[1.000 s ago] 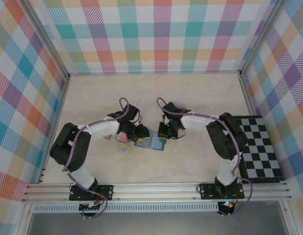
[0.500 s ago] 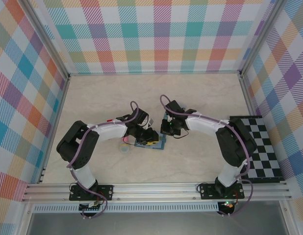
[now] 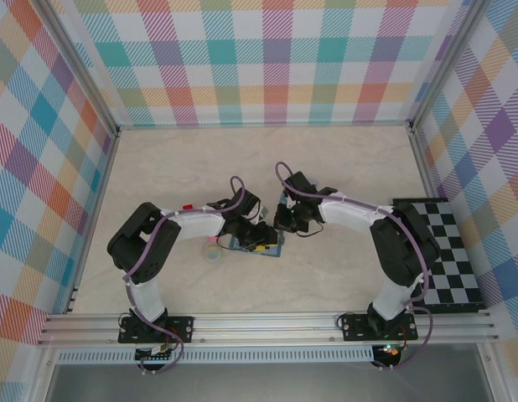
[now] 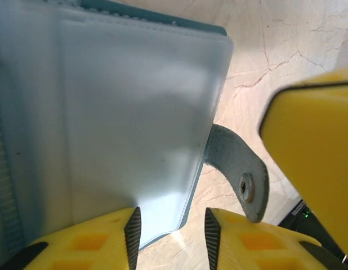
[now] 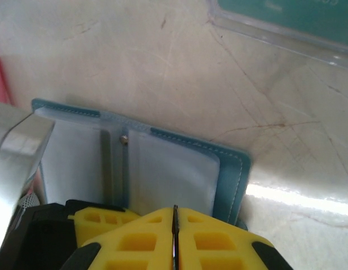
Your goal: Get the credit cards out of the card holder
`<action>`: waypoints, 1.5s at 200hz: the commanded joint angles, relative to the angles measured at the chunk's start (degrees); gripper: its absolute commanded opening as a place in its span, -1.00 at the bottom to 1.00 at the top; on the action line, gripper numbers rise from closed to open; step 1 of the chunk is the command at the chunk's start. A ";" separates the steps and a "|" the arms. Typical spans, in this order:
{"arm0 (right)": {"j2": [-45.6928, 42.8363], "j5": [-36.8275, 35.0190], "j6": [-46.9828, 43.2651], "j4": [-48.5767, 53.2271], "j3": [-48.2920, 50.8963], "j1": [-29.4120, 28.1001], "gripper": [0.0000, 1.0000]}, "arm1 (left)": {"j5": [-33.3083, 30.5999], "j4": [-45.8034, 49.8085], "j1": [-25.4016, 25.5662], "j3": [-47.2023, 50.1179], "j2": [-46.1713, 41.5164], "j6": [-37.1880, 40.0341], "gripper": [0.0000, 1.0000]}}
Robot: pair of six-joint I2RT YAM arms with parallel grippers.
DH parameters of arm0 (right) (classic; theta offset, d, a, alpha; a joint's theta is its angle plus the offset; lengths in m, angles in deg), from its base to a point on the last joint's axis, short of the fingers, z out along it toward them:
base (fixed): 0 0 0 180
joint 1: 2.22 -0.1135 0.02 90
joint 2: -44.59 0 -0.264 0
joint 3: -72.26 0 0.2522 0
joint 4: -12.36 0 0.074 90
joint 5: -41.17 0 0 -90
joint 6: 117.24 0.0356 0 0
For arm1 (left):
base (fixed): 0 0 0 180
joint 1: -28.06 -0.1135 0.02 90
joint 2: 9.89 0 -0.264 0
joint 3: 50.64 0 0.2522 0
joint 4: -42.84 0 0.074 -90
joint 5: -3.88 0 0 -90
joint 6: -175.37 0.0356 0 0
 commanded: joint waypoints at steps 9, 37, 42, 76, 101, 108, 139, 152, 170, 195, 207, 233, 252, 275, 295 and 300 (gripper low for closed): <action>2.46 4.85 -1.53 -0.47 -2.92 -0.29 -0.78 | -0.16 -1.43 0.50 0.67 -0.03 0.35 -0.21; 4.45 5.52 -1.55 0.07 -4.34 -0.32 -0.78 | -0.30 -1.29 0.50 0.85 0.21 0.46 -0.29; 4.94 5.52 -1.55 0.47 -4.67 -0.35 -0.78 | -0.41 -1.10 0.57 0.84 0.21 0.45 -0.33; 7.42 4.43 -1.65 2.39 -5.30 -0.69 -0.79 | -2.38 1.72 0.46 0.77 -2.26 0.63 -0.52; 8.78 2.92 -2.07 4.15 -5.36 -1.10 -0.79 | -3.46 5.57 -0.23 0.51 -6.16 1.82 -0.59; 9.12 2.57 -2.32 4.70 -5.53 -1.39 -0.79 | -3.95 7.38 -0.62 0.33 -7.26 2.28 -0.60; 9.81 1.20 -2.72 5.71 -5.66 -2.29 -0.80 | -6.88 14.71 -4.40 0.38 -11.94 4.12 -0.58; 9.81 0.53 -2.78 5.82 -5.63 -2.56 -0.80 | -9.35 17.21 -6.27 0.42 -13.22 4.45 -0.46; 9.92 -0.39 -3.23 6.45 -5.97 -2.82 -0.80 | -13.08 20.42 -8.55 0.33 -13.50 4.58 -0.22; 9.99 -1.50 -3.88 7.09 -6.42 -3.19 -0.80 | -13.64 20.25 -10.19 0.77 -12.14 3.84 0.00; 9.99 -1.60 -4.05 7.22 -6.51 -3.28 -0.80 | -13.68 20.06 -10.32 0.52 -11.05 3.64 0.05; 10.05 -1.60 -4.05 7.28 -6.42 -3.28 -0.80 | -12.29 18.48 -10.33 0.59 -9.39 3.14 0.06; 10.03 -1.59 -3.92 7.18 -6.42 -3.36 -0.80 | -10.83 17.15 -10.33 0.79 -8.96 2.85 0.06; 10.10 -1.49 -3.93 7.16 -6.42 -3.35 -0.80 | -8.95 16.03 -10.33 0.90 -8.31 2.92 0.03; 10.29 -1.51 -3.92 7.09 -6.58 -3.44 -0.80 | -6.52 14.40 -10.33 1.28 -7.40 2.64 -0.04; 10.35 -1.47 -3.92 7.17 -6.64 -3.43 -0.80 | -5.99 13.93 -10.26 1.46 -7.28 2.41 -0.06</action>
